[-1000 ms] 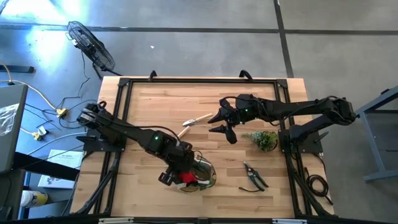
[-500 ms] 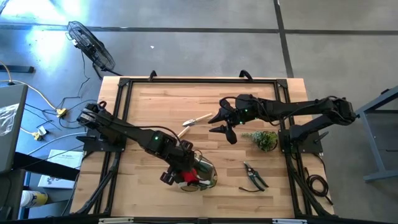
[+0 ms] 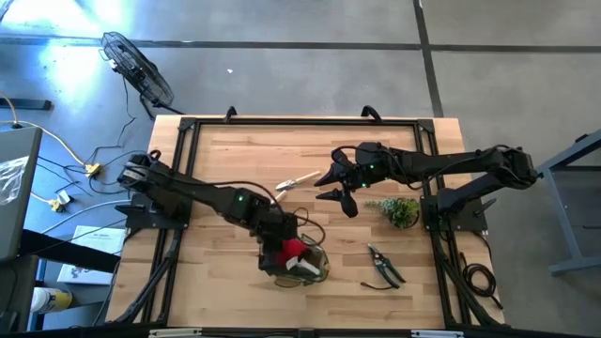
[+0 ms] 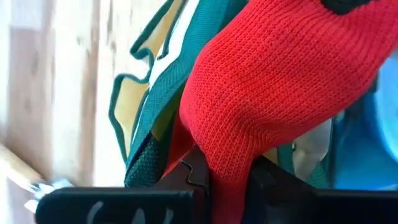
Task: Pick & Place Garden tools in Gardening bag
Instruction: Put the red gloves into the gardening bag
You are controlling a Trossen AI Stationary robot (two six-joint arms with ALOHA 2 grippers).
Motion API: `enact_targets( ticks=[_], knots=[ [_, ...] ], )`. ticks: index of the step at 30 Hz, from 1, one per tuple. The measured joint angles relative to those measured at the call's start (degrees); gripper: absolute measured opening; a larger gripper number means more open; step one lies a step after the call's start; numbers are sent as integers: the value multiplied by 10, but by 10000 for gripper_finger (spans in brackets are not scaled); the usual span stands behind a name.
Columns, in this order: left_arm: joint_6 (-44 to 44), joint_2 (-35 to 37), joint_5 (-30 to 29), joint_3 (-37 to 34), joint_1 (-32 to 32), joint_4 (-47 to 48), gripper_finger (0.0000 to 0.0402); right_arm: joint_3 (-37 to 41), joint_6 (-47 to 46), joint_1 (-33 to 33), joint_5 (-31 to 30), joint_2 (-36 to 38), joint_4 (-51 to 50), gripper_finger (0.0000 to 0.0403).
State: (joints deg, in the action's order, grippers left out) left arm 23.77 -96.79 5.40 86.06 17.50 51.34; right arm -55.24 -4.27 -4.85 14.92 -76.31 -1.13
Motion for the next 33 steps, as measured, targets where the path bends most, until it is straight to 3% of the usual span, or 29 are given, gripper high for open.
enact_targets(
  ticks=[4, 19, 33],
  knots=[
    [38, 0, 31, 0, 0, 1, 32, 0, 0, 0, 0, 0, -1, 169],
    [176, 0, 31, 0, 1, 18, 32, 0, 4, 0, 0, 0, -8, 169],
    [107, 0, 45, 0, 1, 29, 66, 0, 4, 0, 0, 0, -10, 169]
  ],
)
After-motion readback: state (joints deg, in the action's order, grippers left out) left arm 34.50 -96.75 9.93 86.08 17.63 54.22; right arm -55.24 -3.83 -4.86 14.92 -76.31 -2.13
